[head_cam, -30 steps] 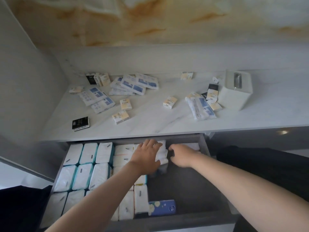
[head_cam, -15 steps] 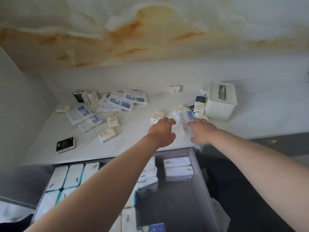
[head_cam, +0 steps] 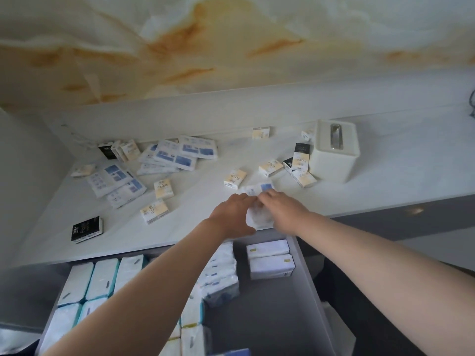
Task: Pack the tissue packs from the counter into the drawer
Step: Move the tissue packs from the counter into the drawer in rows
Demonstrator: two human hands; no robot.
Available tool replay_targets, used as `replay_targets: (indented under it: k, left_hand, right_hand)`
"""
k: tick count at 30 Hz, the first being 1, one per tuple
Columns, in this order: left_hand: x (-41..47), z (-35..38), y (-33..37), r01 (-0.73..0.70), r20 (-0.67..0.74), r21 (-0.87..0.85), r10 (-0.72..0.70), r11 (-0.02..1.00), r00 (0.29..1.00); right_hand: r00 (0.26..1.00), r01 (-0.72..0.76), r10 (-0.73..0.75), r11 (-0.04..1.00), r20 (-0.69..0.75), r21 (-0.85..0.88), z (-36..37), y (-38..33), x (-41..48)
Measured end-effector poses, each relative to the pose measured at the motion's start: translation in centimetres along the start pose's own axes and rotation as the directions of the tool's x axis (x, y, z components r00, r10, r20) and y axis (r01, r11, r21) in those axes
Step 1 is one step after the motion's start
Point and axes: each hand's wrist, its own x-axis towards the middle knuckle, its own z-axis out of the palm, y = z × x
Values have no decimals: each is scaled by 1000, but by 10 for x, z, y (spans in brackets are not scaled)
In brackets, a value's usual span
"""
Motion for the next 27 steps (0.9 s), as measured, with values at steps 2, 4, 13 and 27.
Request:
replay_targets:
  k: [2, 4, 13, 27]
  left_hand:
    - [-9, -1, -6, -25, -25, 30, 26, 999, 999]
    - [-20, -3, -14, -45, -61, 10, 45, 999, 997]
    - [-58, -56, -55, 123, -344, -538, -350, 834, 871]
    - [-64, -77, -179, 459, -270, -527, -653, 715, 707]
  right_hand:
    - [998, 54, -53, 998, -12, 32, -2, -4, 0]
    - [997, 68, -61, 984, -42, 167, -8, -9, 1]
    - [955, 60, 141, 772, -263, 633, -56, -77, 37]
    - [987, -45, 105, 911, -125, 409, -28, -126, 178]
